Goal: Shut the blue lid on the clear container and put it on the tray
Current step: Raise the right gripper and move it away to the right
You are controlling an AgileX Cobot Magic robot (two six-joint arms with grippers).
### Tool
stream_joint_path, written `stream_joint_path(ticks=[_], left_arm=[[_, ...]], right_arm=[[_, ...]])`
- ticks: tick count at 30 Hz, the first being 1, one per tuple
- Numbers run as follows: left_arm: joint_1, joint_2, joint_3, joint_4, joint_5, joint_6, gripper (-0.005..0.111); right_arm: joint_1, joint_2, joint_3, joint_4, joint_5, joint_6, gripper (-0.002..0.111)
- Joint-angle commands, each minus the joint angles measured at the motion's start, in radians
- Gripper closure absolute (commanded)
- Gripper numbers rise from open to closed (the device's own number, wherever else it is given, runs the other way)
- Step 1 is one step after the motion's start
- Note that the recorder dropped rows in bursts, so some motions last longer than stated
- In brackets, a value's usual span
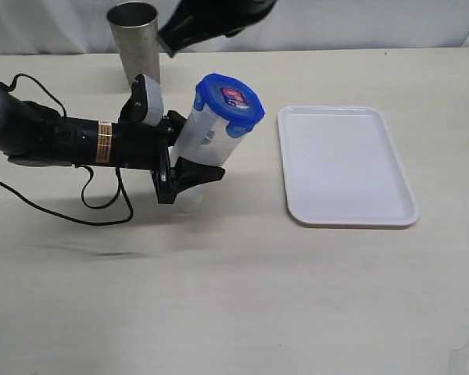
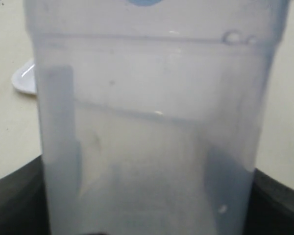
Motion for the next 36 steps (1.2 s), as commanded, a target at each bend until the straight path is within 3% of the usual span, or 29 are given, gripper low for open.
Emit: stream_joint_path(ticks=[1,6,12,17,20,31,36], left_arm=[[0.001,-0.018,-0.002,-0.011,-0.134,0.033,0.107],[0.001,-0.018,-0.002,-0.017,-0.169,0.056,0.107],[0.001,-0.018,-0.002,-0.021,-0.169,0.056,0.107],[0.001,-0.018,-0.002,-0.032,-0.169,0.056,0.107],[0.001,-0.018,-0.002,-0.041,-0.169,0.053,0.107],[0.001,-0.018,-0.002,-0.047,-0.169,-0.058,0.107],[0.001,-0.018,-0.002,-0.046,-0.169,-0.054,0.107]], right_arm=[[-0.106,-0.073,0.198,0.004,-0.125,0.085,0.104],[-0.199,-0.068,0.364,0.021,-0.167,0.102,0.104],[-0.219,-0.067,0.448,0.159,-0.361,0.11,0.104],[-0.219,-0.067,0.453,0.381,-0.379,-0.072,0.104],[-0.219,-0.069,0.453,0.609,-0.386,-0.313,0.104],[-0.222,-0.262,0.462,0.533,-0.349,-0.317,0.104],[-0.22,-0.461,0.616,0.511,-0.543,-0.32,0.104]])
